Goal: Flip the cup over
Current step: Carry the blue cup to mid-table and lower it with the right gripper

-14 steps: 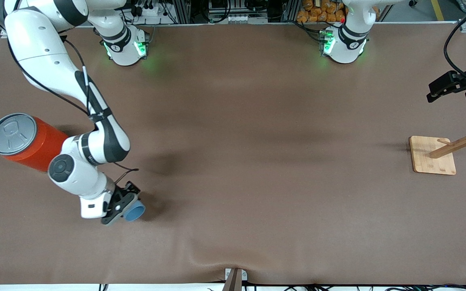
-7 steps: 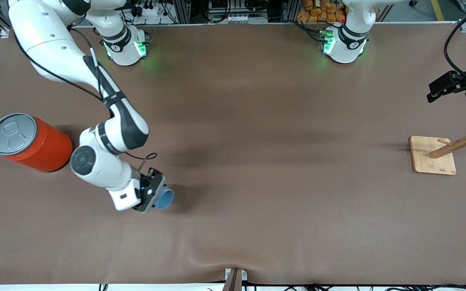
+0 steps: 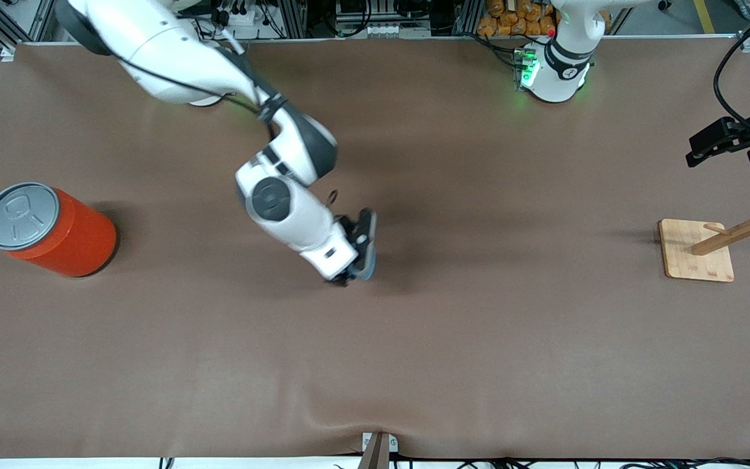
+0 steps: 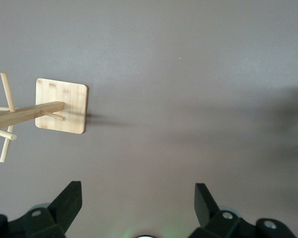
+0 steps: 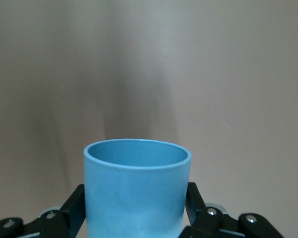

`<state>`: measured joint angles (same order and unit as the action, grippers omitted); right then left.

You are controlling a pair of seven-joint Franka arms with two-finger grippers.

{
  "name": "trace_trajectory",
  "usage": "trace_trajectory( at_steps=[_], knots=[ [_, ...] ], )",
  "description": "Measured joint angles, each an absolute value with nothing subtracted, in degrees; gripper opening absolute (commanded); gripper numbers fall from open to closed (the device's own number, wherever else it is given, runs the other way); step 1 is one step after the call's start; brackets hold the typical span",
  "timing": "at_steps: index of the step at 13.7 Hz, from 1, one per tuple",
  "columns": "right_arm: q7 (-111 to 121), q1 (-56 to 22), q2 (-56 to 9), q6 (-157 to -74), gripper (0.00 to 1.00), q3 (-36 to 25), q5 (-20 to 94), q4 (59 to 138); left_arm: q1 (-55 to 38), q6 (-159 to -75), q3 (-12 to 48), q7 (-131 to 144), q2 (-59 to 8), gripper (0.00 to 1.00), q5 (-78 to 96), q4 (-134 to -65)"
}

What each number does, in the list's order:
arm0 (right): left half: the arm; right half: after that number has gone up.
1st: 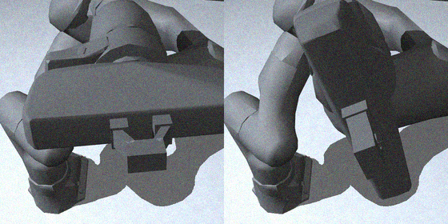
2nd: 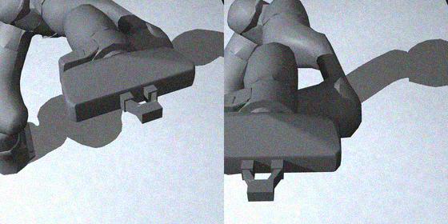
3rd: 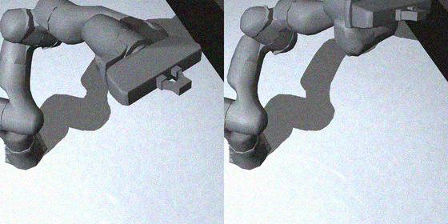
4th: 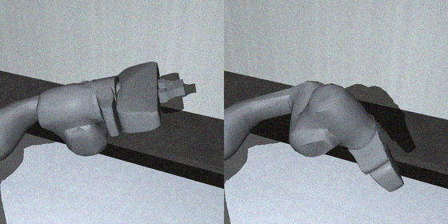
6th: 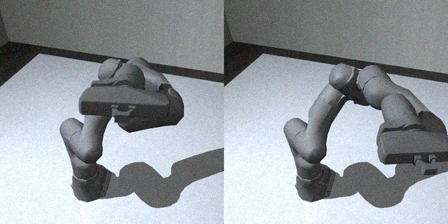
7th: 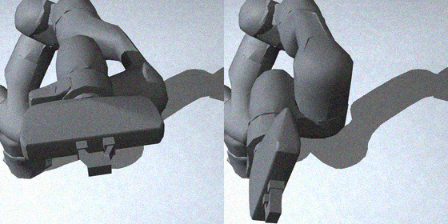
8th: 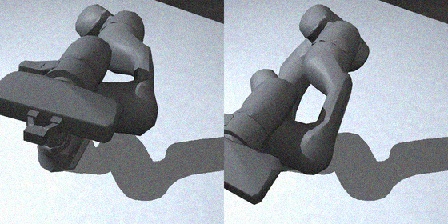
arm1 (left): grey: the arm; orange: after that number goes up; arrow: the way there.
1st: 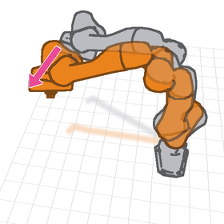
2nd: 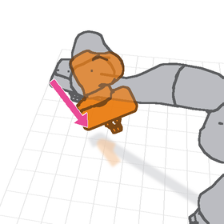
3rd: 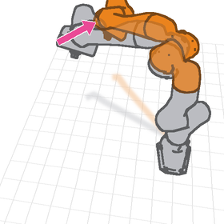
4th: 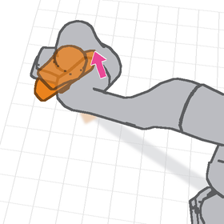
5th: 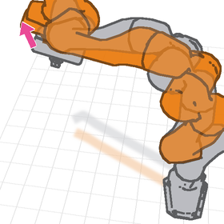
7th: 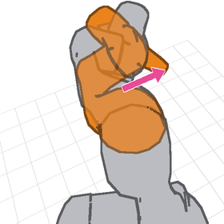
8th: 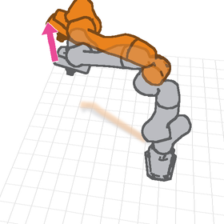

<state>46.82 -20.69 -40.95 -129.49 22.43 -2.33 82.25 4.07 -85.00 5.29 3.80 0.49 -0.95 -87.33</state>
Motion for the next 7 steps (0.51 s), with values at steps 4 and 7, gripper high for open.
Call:
trace_trajectory(
  at_steps=[4, 7],
  knots=[
    [42.47, -31.15, -41.13, -129.22, 0.56, 17.59, -3.66, 82.32, 4.09, -85.0, 5.21, 3.8, 0.48, 1.0, -0.95, -87.32],
    [39.68, -39.16, -42.16, -129.3, 0.55, 11.11, -4.61, 82.38, 4.09, -85.0, 5.18, 3.8, 0.48, 1.0, -0.95, -87.31]
  ],
)
